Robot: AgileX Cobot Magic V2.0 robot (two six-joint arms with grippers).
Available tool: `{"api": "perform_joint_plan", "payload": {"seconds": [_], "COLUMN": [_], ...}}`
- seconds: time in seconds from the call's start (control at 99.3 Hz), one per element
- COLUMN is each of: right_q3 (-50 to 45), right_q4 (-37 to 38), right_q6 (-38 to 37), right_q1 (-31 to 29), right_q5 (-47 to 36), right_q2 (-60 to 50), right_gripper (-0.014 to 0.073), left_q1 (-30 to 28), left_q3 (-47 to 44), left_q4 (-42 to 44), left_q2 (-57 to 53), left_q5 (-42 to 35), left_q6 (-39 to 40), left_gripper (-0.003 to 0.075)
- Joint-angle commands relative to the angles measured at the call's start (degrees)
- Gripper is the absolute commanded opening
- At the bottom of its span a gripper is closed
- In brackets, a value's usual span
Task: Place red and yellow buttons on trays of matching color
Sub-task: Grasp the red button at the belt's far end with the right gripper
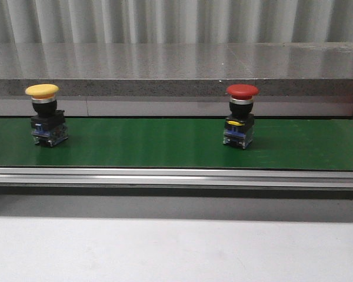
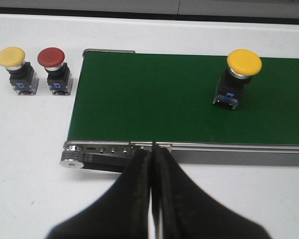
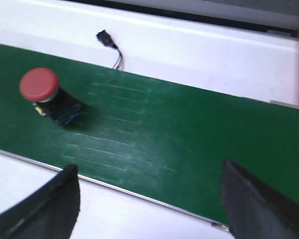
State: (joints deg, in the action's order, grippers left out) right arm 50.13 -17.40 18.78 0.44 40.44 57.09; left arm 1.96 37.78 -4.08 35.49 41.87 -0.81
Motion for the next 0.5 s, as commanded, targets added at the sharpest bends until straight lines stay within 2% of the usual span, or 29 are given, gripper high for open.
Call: {"api": "perform_joint_plan", "payload": {"seconds": [0.0, 0.151, 0.494], "right_q3": [4.2, 7.9, 14.6], "right_q4": [-1.4, -1.4, -1.4], "right_q6": [1.7, 1.9, 1.9], "right_q1": [3.3, 7.4, 12.1], "right_q5": [-2.7, -3.2, -3.5], "right_q2": [3.4, 11.2, 24.1], "right_gripper": [0.0578, 0.0578, 0.0578], "left_q1": [0.5, 0.5, 0.5], "left_q3": [1.5, 1.5, 1.5], "left_q4": [-0.8, -0.8, -0.8], "left_q2": [0.1, 0.1, 0.1], "left_q5": [-3.6, -3.6, -3.6], "left_q6": [0.1, 0.1, 0.1], "left_gripper": [-0.0019, -0.0019, -0.0019]}}
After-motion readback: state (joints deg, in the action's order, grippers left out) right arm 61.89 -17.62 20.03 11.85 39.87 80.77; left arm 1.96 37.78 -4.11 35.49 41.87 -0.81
